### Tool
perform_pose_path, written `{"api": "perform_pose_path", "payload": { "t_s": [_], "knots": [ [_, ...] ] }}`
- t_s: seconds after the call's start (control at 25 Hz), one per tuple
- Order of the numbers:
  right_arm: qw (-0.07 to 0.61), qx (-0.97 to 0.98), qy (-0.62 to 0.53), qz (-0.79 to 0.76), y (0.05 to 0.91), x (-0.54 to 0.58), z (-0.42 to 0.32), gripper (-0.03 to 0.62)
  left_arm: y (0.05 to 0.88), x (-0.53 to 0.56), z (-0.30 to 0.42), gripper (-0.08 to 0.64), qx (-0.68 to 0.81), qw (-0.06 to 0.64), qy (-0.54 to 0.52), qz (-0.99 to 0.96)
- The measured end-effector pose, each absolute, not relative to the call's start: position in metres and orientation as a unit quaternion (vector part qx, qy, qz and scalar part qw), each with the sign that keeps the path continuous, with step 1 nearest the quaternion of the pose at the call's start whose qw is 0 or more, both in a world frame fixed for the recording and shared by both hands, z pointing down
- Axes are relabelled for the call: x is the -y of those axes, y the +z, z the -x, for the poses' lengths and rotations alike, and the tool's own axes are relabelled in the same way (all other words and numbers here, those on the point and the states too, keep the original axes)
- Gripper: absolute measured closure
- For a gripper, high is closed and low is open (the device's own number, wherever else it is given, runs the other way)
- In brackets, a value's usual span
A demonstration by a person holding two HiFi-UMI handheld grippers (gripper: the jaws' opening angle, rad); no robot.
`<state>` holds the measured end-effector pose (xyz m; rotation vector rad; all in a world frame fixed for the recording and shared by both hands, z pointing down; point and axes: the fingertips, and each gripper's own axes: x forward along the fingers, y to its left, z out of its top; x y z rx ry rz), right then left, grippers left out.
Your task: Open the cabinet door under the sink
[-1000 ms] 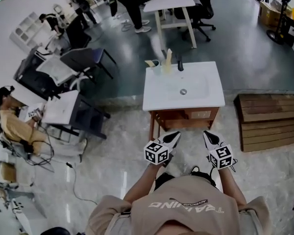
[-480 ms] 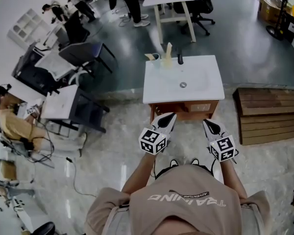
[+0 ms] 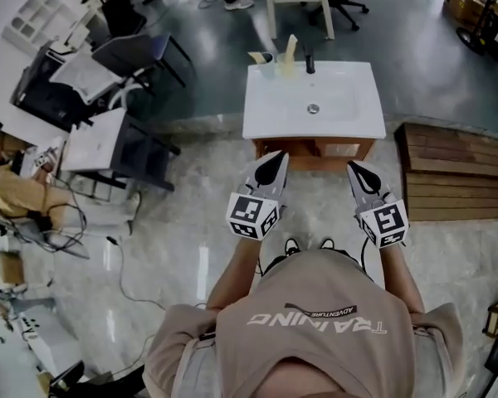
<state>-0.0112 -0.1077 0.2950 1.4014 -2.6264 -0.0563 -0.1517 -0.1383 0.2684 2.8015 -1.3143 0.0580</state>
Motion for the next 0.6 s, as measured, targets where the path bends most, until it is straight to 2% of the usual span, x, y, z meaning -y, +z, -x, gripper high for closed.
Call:
{"api": "perform_pose_path", "payload": {
  "t_s": [0.6],
  "knots": [
    [0.054, 0.874, -0.053, -0.481, 0.266, 0.116, 0.035, 0.591, 0.252, 0.136, 0.195, 0.543, 0.468, -0.027, 0.038, -0.883]
  ]
}}
